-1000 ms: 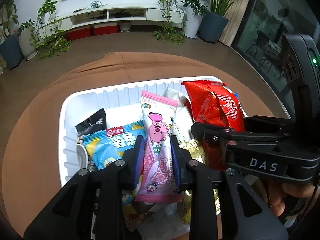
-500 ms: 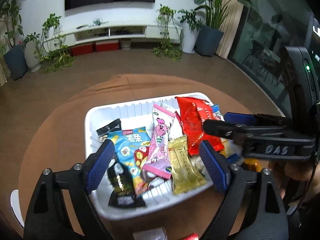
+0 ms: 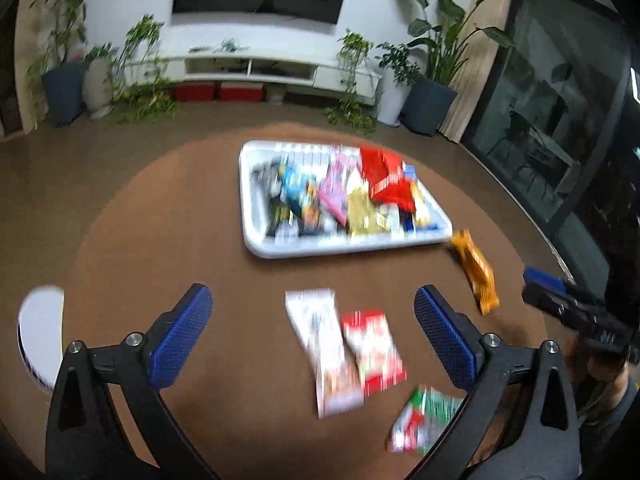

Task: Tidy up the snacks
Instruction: 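Grasp the green pouch with the right tool while the left tool grasps the white cat-print wrapper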

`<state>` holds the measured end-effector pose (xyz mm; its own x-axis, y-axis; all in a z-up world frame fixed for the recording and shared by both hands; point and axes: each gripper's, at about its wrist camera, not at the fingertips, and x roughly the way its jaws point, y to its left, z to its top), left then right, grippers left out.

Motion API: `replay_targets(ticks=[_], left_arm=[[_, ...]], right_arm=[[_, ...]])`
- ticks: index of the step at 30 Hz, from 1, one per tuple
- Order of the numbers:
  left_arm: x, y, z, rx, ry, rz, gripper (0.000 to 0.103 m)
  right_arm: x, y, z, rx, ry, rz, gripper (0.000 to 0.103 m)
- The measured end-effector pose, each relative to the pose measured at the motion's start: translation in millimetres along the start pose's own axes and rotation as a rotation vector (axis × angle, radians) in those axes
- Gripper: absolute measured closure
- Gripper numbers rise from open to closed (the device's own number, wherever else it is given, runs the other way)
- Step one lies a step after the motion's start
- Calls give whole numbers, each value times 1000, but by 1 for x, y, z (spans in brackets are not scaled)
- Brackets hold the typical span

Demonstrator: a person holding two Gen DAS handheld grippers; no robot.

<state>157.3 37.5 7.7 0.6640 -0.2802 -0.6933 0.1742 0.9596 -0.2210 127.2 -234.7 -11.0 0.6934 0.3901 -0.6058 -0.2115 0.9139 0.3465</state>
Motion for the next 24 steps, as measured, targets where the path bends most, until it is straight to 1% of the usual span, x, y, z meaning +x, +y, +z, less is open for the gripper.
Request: replay_targets(ticks=[4, 7, 10, 12, 14, 17, 20, 22, 24], left_arm=[[-11, 0, -52, -38, 49, 2, 0], [-15, -6, -88, -45, 88, -2, 0], [-21, -9, -107, -35, 107, 2, 0], [-25, -8, -112, -37, 105, -1, 0], [-32, -5, -117, -45, 99, 9, 0], [-40, 1, -115, -56, 97, 27, 1], [-48, 7, -109, -62, 93, 40, 0], [-51, 10, -106, -67, 90, 44, 0], [-51, 13, -102, -69, 91, 46, 0]], right_arm=[[-20, 10, -50, 26, 17, 31, 11], [-27, 29, -74, -34, 17, 16, 11], [-28, 50, -88, -132, 28, 29, 11], [-25, 62, -90, -190, 41, 44, 11], [-19, 73, -93, -244, 72, 66, 11], [4, 95, -98, -368, 159, 66, 11], [22, 111, -105, -469, 215, 46, 15], [33, 115, -104, -481, 246, 50, 19], [44, 115, -102, -476, 283, 53, 20]])
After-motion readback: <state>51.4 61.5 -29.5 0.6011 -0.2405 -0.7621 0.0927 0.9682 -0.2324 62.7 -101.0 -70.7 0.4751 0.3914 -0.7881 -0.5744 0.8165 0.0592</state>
